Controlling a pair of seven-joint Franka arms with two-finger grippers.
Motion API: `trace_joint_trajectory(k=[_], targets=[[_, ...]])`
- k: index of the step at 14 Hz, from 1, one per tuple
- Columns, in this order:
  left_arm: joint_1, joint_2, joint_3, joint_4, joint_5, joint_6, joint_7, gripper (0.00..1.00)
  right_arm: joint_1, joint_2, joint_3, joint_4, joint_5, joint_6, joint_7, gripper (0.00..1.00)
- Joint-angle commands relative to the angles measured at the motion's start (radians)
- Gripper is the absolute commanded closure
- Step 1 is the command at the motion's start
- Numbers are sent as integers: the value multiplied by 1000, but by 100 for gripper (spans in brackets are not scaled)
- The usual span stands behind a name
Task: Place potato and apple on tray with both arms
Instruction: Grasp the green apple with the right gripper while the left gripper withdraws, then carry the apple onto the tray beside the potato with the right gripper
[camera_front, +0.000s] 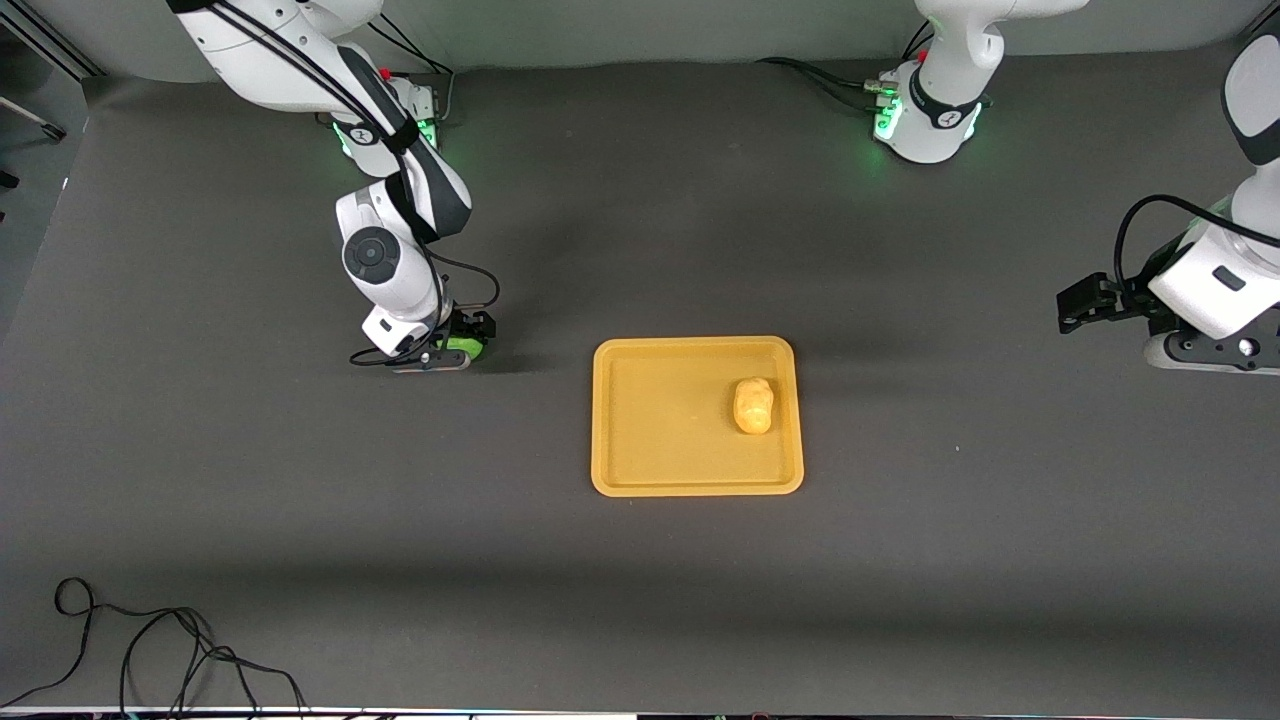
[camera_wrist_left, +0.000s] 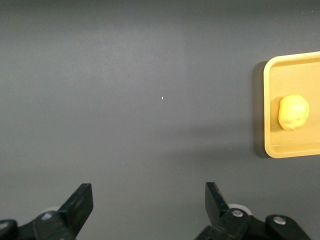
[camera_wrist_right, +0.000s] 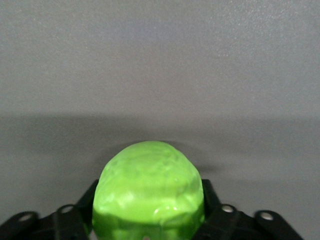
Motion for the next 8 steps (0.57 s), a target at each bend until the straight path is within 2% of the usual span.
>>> trace_joint_trajectory(k=[1,4,6,8], targets=[[12,4,-1,21,-7,-28,37,0,5,-47,-7,31,6,-43,12,45],[26,12,-3,22,-7,-29,37,0,5,-136,-9,166,6,-291,12,45],[28,12,-3,25,-7,-35,40,0,2,-127,-7,354,7,-505,16,45],[24,13,-3,27,-7,-34,39,0,5,-74,-6,543,10,-627,19,45]])
